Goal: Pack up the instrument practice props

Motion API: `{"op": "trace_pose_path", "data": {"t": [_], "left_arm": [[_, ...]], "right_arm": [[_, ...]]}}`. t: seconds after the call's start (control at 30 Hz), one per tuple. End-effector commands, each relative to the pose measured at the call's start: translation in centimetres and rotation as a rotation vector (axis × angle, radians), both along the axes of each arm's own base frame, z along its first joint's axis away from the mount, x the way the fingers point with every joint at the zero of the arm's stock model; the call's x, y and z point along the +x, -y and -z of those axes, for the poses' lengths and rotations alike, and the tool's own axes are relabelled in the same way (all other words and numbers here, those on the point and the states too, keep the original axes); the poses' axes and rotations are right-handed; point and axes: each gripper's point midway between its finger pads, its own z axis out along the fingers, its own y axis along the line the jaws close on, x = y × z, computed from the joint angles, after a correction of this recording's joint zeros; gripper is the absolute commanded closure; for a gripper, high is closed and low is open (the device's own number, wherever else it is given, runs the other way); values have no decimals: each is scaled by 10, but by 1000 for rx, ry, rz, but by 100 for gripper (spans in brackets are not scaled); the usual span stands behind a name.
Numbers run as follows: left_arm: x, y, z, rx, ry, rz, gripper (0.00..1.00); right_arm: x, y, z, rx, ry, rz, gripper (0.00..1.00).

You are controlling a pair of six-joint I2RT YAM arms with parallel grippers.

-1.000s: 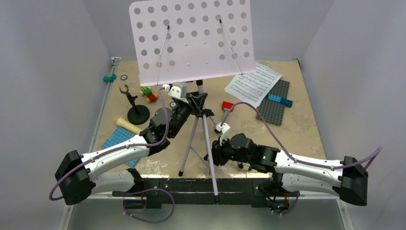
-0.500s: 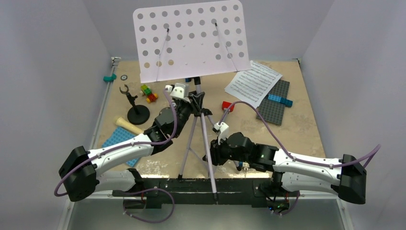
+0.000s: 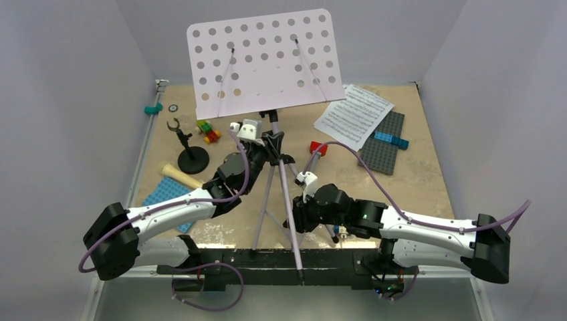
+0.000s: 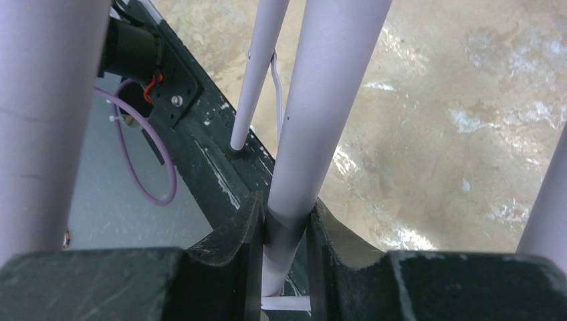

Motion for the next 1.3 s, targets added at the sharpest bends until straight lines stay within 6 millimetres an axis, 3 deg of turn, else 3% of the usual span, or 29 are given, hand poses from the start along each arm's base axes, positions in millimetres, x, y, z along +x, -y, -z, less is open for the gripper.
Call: {"op": "trace_pose_path", "data": {"t": [0.0,0.3,0.7,0.97,1.27], "left_arm": [[-12,32,22,90,5,156,100],[-5,39,49,124,-41,152,100],[6,37,123,187,-167,124,100],[7,44,155,212,-227,149,100],[6,42,171,205,-251,144,100]], "right_arm": [[26,-27,-139,374,252,34,100],[27,-32,-126,328,230,26,100],[37,-24,-73,190,235,51,100],[39,-30,-56,138,220,32,100],[41,-29,-40,99,214,37,100]]}}
